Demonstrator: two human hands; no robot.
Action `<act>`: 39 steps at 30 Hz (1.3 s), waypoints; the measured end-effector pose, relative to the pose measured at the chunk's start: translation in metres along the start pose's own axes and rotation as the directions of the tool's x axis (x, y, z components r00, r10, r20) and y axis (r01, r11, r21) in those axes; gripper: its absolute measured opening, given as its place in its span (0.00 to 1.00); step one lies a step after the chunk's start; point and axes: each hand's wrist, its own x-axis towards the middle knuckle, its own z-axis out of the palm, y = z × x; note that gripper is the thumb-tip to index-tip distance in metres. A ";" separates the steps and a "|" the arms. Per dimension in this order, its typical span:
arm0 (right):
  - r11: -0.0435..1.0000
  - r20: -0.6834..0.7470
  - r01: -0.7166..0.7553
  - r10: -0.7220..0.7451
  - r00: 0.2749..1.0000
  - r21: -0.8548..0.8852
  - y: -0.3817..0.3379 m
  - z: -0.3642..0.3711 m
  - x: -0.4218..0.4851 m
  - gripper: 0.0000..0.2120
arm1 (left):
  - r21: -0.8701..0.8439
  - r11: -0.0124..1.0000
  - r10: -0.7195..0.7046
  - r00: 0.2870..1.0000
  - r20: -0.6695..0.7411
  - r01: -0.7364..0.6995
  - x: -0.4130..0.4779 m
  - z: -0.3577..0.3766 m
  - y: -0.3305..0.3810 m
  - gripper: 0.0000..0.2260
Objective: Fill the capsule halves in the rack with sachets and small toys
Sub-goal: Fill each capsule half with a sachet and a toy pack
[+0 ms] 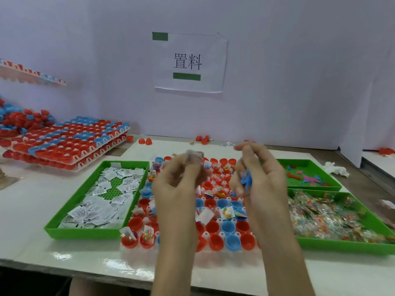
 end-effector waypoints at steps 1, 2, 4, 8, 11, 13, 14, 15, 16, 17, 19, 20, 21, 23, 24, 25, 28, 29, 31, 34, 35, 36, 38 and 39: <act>0.998 0.039 -0.013 0.015 0.999 -0.058 0.002 0.000 -0.002 0.09 | -0.023 0.999 -0.045 0.999 0.029 0.046 -0.006 0.005 -0.003 0.06; 0.993 0.072 -0.018 0.027 0.997 -0.118 0.004 -0.002 -0.003 0.09 | -0.037 0.996 -0.074 0.996 0.059 0.076 -0.010 0.008 -0.005 0.07; 0.981 0.131 -0.018 0.044 0.990 -0.192 0.004 -0.006 -0.002 0.10 | -0.050 0.994 -0.094 0.991 0.092 0.099 -0.013 0.014 -0.007 0.09; 0.966 0.210 0.000 0.056 0.976 -0.257 -0.001 -0.016 -0.001 0.13 | -0.037 0.998 -0.041 0.992 0.118 0.046 -0.013 0.013 -0.005 0.07; 0.948 0.201 0.023 0.043 0.979 -0.319 -0.005 -0.019 -0.002 0.15 | 0.054 0.998 0.001 0.984 0.176 -0.011 -0.010 0.005 -0.003 0.05; 0.944 0.155 0.072 -0.023 0.988 -0.321 -0.006 -0.018 -0.003 0.14 | 0.124 0.991 0.013 0.978 0.209 -0.040 -0.009 0.001 -0.003 0.04; 0.942 0.118 0.104 -0.070 0.991 -0.319 -0.006 -0.017 -0.003 0.12 | 0.145 0.988 0.015 0.975 0.220 -0.048 -0.010 0.000 -0.003 0.04; 0.938 0.082 0.137 -0.117 0.990 -0.318 -0.006 -0.016 -0.003 0.12 | 0.157 0.986 0.015 0.973 0.231 -0.052 -0.010 0.000 -0.003 0.04; 0.936 0.054 0.168 -0.159 0.986 -0.310 -0.005 -0.014 -0.004 0.12 | 0.165 0.985 0.014 0.970 0.242 -0.056 -0.011 0.000 -0.004 0.04; 0.935 0.030 0.197 -0.197 0.980 -0.294 -0.004 -0.012 -0.004 0.12 | 0.170 0.984 0.016 0.967 0.254 -0.061 -0.011 0.000 -0.004 0.05; 0.939 -0.031 0.232 -0.248 0.968 -0.253 -0.002 -0.007 -0.005 0.12 | 0.168 0.984 0.014 0.957 0.290 -0.065 -0.012 0.001 -0.005 0.05; 0.939 -0.063 0.242 -0.264 0.962 -0.243 -0.001 -0.005 -0.006 0.11 | 0.169 0.984 0.004 0.949 0.315 -0.060 -0.012 0.002 -0.005 0.04; 0.936 -0.090 0.251 -0.280 0.956 -0.245 0.000 -0.003 -0.006 0.09 | 0.179 0.982 -0.006 0.940 0.342 -0.058 -0.013 0.003 -0.006 0.04; 0.920 -0.129 0.265 -0.312 0.941 -0.290 0.003 0.000 -0.007 0.06 | 0.221 0.973 -0.030 0.919 0.394 -0.063 -0.015 0.005 -0.007 0.03; 0.910 -0.144 0.269 -0.326 0.934 -0.315 0.004 0.000 -0.007 0.05 | 0.246 0.967 -0.040 0.910 0.414 -0.069 -0.017 0.006 -0.008 0.04; 0.903 -0.160 0.274 -0.339 0.927 -0.330 0.005 0.000 -0.007 0.05 | 0.270 0.960 -0.045 0.902 0.429 -0.080 -0.018 0.006 -0.009 0.06; 0.887 -0.208 0.281 -0.372 0.904 -0.366 0.008 -0.002 -0.005 0.06 | 0.318 0.941 -0.065 0.863 0.501 -0.114 -0.021 0.007 -0.008 0.09; 0.883 -0.216 0.280 -0.378 0.900 -0.378 0.009 -0.003 -0.004 0.06 | 0.330 0.936 -0.074 0.848 0.525 -0.122 -0.021 0.008 -0.008 0.09; 0.881 -0.229 0.276 -0.381 0.896 -0.385 0.011 -0.007 -0.002 0.06 | 0.344 0.930 -0.096 0.821 0.563 -0.127 -0.022 0.008 -0.008 0.10; 0.881 -0.230 0.269 -0.375 0.898 -0.389 0.012 -0.012 0.000 0.07 | 0.343 0.933 -0.122 0.798 0.590 -0.111 -0.023 0.009 -0.008 0.09; 0.884 -0.218 0.271 -0.371 0.903 -0.382 0.011 -0.013 0.000 0.07 | 0.325 0.942 -0.129 0.797 0.590 -0.088 -0.024 0.009 -0.008 0.07; 0.886 -0.196 0.276 -0.366 0.910 -0.372 0.010 -0.014 0.000 0.08 | 0.304 0.951 -0.136 0.803 0.581 -0.058 -0.024 0.010 -0.007 0.05; 0.886 -0.137 0.298 -0.365 0.921 -0.357 0.008 -0.015 -0.001 0.12 | 0.261 0.965 -0.111 0.833 0.542 -0.041 -0.025 0.012 -0.009 0.08; 0.884 -0.112 0.309 -0.367 0.923 -0.350 0.008 -0.015 -0.001 0.15 | 0.243 0.969 -0.086 0.850 0.519 -0.051 -0.025 0.014 -0.010 0.08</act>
